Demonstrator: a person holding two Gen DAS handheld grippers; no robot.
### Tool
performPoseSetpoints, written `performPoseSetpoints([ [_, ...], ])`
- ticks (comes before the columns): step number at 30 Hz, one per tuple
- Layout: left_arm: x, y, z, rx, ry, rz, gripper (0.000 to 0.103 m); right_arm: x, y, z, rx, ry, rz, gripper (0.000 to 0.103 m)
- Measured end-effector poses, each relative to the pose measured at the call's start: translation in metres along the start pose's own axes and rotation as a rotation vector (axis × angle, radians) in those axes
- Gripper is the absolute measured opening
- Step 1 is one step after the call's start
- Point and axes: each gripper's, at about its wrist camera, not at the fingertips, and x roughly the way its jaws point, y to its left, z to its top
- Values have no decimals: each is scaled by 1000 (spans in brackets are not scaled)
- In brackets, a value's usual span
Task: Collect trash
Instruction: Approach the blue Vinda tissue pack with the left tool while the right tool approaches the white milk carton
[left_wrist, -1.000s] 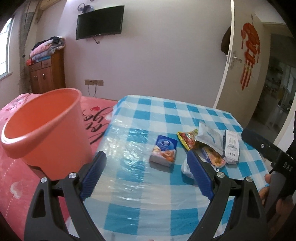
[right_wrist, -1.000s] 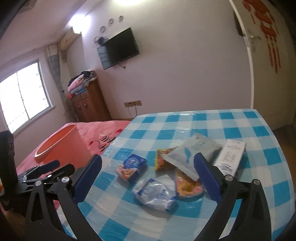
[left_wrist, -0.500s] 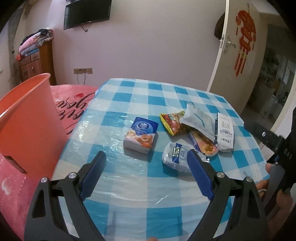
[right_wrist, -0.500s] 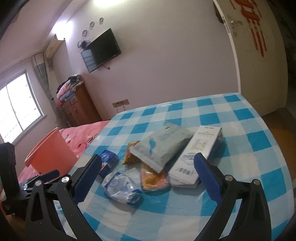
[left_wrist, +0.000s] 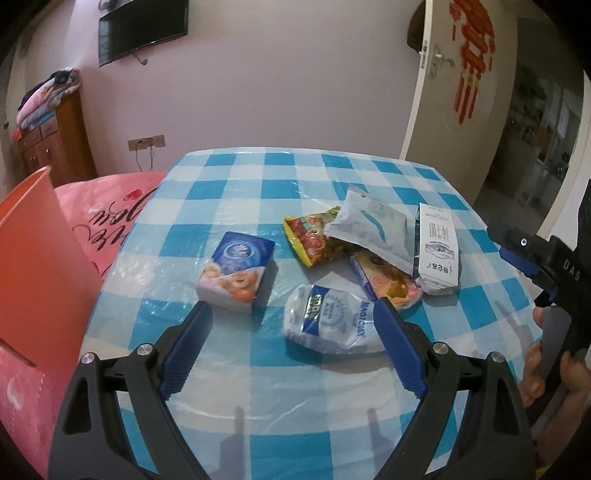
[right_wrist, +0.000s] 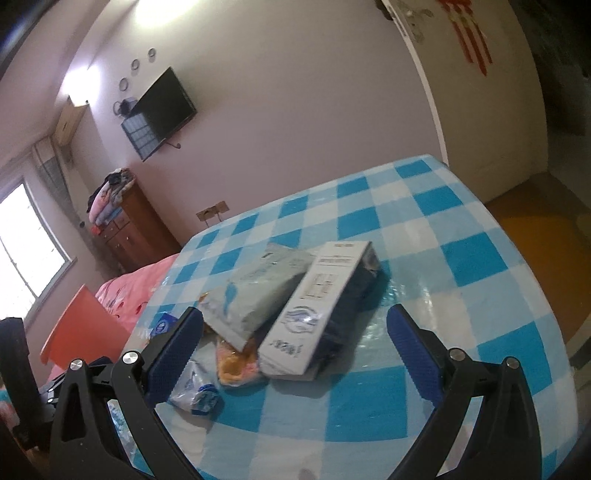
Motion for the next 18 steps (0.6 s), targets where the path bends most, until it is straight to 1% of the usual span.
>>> performPoseSetpoints([
  [4,12,1,7,-2,24,11,89,3,-11,1,37,23,6,98],
  [6,18,7,12,-13,26,20,89,5,-15,2,51,39,13,98],
  [9,32,21,21,-37,57,40,89,7,-20,2,67,55,22,98],
  [11,41,29,27,-46,71,38,89,12,-23,2,73,75,23,98],
  [18,65,37,36,11,114,32,89,28,-20,1,85,138,54,98],
])
